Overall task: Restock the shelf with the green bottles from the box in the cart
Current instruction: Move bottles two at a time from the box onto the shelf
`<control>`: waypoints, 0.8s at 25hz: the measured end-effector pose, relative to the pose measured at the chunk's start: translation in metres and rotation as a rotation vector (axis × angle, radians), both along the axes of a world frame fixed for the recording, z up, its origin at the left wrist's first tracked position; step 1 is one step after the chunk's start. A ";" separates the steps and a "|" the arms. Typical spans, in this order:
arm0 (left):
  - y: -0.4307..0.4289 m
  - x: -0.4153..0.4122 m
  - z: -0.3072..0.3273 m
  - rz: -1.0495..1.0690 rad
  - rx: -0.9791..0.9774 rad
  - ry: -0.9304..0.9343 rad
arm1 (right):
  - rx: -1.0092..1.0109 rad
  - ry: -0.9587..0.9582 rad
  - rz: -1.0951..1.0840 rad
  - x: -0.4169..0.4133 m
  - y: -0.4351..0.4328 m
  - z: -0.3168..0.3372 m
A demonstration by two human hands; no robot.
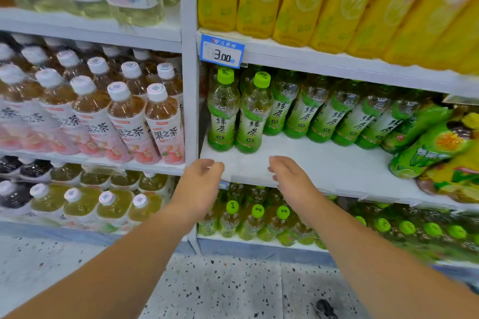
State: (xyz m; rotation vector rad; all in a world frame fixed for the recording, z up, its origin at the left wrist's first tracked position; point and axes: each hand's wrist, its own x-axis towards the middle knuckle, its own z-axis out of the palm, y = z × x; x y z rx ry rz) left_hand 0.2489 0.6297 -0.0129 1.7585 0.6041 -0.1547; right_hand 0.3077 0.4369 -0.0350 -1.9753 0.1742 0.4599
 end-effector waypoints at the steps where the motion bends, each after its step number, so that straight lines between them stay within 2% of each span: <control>1: -0.001 -0.011 0.005 -0.009 -0.017 -0.007 | 0.004 0.020 -0.009 -0.011 -0.003 0.006; 5: 0.004 -0.052 0.037 -0.062 -0.044 0.004 | -0.012 0.043 -0.060 -0.063 -0.009 0.053; 10: 0.007 -0.095 0.074 -0.203 0.015 0.079 | -0.148 0.050 -0.088 -0.138 -0.028 0.110; 15: -0.010 -0.141 0.111 -0.364 0.075 0.094 | -0.111 0.054 -0.193 -0.211 -0.061 0.149; 20: -0.058 -0.178 0.138 -0.397 0.067 0.094 | -0.085 0.099 -0.229 -0.272 -0.104 0.160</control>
